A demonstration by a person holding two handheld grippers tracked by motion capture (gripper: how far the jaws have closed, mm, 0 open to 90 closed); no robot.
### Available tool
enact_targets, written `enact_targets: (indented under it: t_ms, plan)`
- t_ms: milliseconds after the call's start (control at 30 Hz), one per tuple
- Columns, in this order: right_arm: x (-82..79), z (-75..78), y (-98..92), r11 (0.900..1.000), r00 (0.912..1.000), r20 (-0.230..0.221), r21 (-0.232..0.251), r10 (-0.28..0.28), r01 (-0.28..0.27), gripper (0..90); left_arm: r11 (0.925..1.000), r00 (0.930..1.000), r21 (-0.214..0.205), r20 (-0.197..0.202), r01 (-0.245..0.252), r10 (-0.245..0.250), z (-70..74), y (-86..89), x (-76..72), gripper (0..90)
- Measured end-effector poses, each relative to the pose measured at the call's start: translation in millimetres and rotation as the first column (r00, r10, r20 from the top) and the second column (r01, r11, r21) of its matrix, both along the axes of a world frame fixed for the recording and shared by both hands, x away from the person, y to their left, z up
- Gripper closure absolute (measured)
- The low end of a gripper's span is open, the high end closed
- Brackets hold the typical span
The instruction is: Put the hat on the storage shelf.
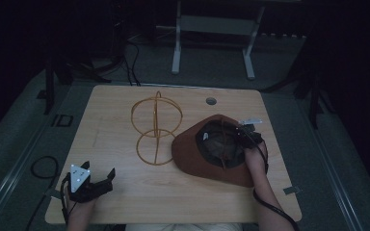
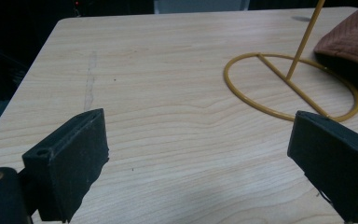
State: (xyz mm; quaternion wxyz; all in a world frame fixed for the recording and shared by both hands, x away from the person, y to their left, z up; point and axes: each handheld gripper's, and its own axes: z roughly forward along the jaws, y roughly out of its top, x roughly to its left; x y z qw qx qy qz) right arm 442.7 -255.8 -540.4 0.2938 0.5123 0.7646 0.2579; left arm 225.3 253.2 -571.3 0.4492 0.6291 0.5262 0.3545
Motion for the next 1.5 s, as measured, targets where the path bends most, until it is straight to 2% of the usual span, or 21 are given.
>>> enact_targets:
  t_ms: [67,100,167,233,333,433,500,633,700,800,900,933,1000,1067,1167,1267,1333,1367,1400,1467,1500]
  plan:
    - [-1.4,3.1,-2.0,0.9999,1.0000,0.009,0.015,0.003,-0.003,83.4,0.9998,0.9999,0.015,-0.005,-0.009,0.009,-0.2,0.0,0.4,5.7]
    - [-2.2,5.8,-3.5,0.9995,0.9999,0.011,0.032,0.008,-0.008,83.5,0.9989,0.9997,0.040,-0.007,-0.025,0.025,-0.8,-0.6,0.6,6.3]
    - [-4.7,12.9,-6.1,0.9987,0.9994,0.033,0.049,0.008,-0.010,83.7,0.9988,0.9997,0.044,-0.009,-0.024,0.024,-1.2,-0.5,1.0,6.9]
    - [-7.3,20.9,-10.7,0.9936,0.9983,0.053,0.110,0.022,-0.027,83.7,0.9987,0.9996,0.044,-0.009,-0.027,0.027,-0.9,-0.7,1.1,6.9]
    - [-11.3,30.9,-18.6,0.9782,0.9960,0.078,0.199,0.044,-0.059,83.7,0.9985,0.9997,0.049,-0.006,-0.023,0.023,-0.3,-2.1,0.7,6.9]
    - [-16.2,39.4,-21.9,0.9747,0.9940,0.098,0.212,0.050,-0.070,83.8,0.9978,0.9998,0.063,-0.008,-0.019,0.020,-0.4,-3.4,0.7,6.9]
    - [-20.0,46.0,-23.4,0.9682,0.9920,0.113,0.236,0.057,-0.082,83.8,0.9962,0.9994,0.081,-0.005,-0.033,0.033,-0.8,-4.3,1.1,6.9]
    - [-29.1,62.4,-24.2,0.9634,0.9833,0.169,0.245,0.069,-0.109,83.8,0.9972,0.9996,0.070,-0.009,-0.027,0.027,-0.1,-3.4,0.9,6.9]
    - [-33.5,72.1,-26.6,0.9553,0.9789,0.194,0.272,0.064,-0.117,83.7,0.9974,0.9994,0.066,-0.011,-0.031,0.031,1.2,-4.2,0.2,6.9]
    - [-41.1,86.5,-29.7,0.9492,0.9683,0.241,0.284,0.066,-0.135,83.7,0.9984,0.9996,0.051,-0.015,-0.021,0.022,3.8,-6.7,-2.0,6.9]
    - [-47.5,97.5,-31.0,0.9483,0.9596,0.273,0.280,0.071,-0.149,83.7,0.9990,0.9999,0.045,-0.014,-0.004,0.005,7.5,-10.6,-4.1,6.9]
    - [-49.1,100.3,-31.7,0.9442,0.9581,0.277,0.291,0.072,-0.155,83.7,0.9993,0.9999,0.036,-0.012,0.009,-0.008,9.1,-12.1,-4.7,6.9]
    - [-51.3,104.6,-33.4,0.9414,0.9556,0.283,0.292,0.083,-0.168,83.7,0.9991,0.9990,0.004,-0.014,0.043,-0.043,14.9,-16.8,-5.6,6.9]
    - [-51.9,106.2,-36.3,0.9342,0.9573,0.275,0.311,0.088,-0.175,83.7,0.9985,0.9984,0.007,-0.015,0.055,-0.055,22.7,-25.1,-6.1,6.9]
    - [-52.9,105.7,-38.4,0.9359,0.9583,0.273,0.308,0.084,-0.170,83.7,0.9952,0.9951,-0.015,-0.022,0.097,-0.097,36.0,-37.6,-6.4,8.0]
    - [-54.9,106.7,-38.1,0.9451,0.9583,0.272,0.281,0.089,-0.167,83.7,0.9888,0.9890,-0.019,0.007,0.148,-0.148,48.6,-49.7,-9.3,8.1]
    - [-55.6,107.4,-38.4,0.9456,0.9588,0.270,0.280,0.089,-0.166,83.6,0.9859,0.9860,-0.017,0.015,0.166,-0.166,53.0,-53.5,-10.4,8.1]
    - [-56.4,108.0,-38.9,0.9447,0.9587,0.271,0.283,0.088,-0.166,83.6,0.9807,0.9803,-0.010,0.031,0.195,-0.195,62.0,-60.9,-11.3,8.1]
    - [-58.4,109.9,-41.4,0.9389,0.9596,0.266,0.298,0.091,-0.172,83.5,0.9779,0.9767,-0.002,0.050,0.209,-0.209,69.3,-65.1,-11.4,8.9]
    - [-60.0,110.6,-42.0,0.9375,0.9589,0.268,0.300,0.094,-0.176,83.6,0.9770,0.9753,-0.003,0.060,0.213,-0.213,74.5,-67.6,-11.0,8.9]
    - [-60.9,110.9,-42.3,0.9356,0.9586,0.268,0.304,0.098,-0.180,83.5,0.9742,0.9709,-0.001,0.083,0.226,-0.225,85.7,-71.3,-9.7,8.9]
